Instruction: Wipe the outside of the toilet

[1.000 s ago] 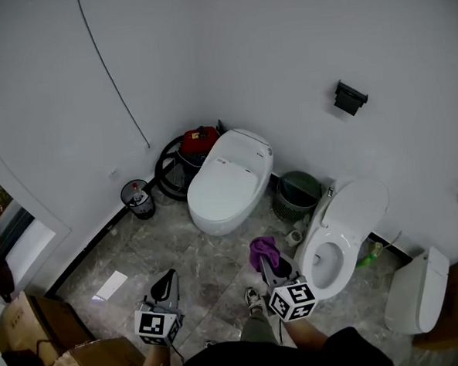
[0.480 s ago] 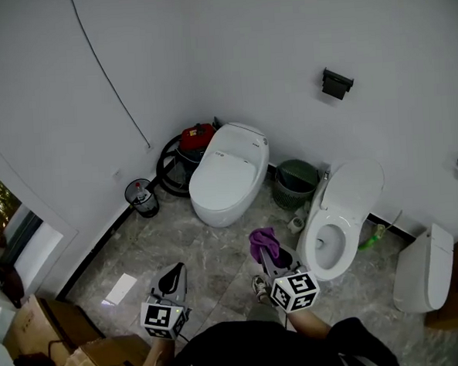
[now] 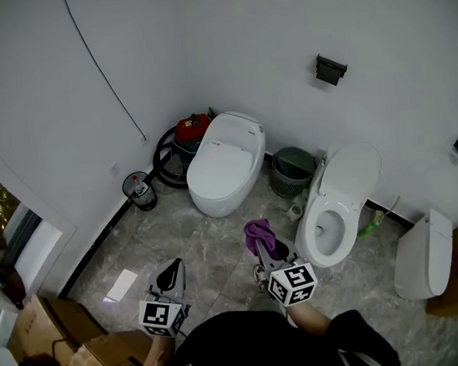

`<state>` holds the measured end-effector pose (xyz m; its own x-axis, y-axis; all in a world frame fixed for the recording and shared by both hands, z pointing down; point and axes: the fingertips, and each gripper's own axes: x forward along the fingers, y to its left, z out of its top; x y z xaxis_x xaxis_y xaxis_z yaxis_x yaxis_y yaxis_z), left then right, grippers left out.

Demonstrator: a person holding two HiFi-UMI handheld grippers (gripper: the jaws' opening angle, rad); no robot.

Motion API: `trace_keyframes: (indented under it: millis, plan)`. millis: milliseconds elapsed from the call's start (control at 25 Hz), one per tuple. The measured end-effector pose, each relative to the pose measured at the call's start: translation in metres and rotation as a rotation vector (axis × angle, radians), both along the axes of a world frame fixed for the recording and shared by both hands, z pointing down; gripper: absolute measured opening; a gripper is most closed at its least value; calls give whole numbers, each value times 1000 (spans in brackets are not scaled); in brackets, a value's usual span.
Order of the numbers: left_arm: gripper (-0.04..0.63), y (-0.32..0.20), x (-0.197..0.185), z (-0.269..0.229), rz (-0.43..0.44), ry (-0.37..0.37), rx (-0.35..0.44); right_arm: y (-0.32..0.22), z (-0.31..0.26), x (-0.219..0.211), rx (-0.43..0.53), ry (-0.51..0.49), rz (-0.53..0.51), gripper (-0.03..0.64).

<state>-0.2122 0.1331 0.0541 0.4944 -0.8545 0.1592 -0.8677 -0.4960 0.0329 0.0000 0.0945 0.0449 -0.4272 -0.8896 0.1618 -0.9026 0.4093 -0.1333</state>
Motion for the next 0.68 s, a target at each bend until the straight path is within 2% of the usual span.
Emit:
trace_keyframes:
  millis: [680]
  plan:
    - [2, 27, -34, 7, -34, 23, 4, 26, 9, -30, -9, -14, 1, 63]
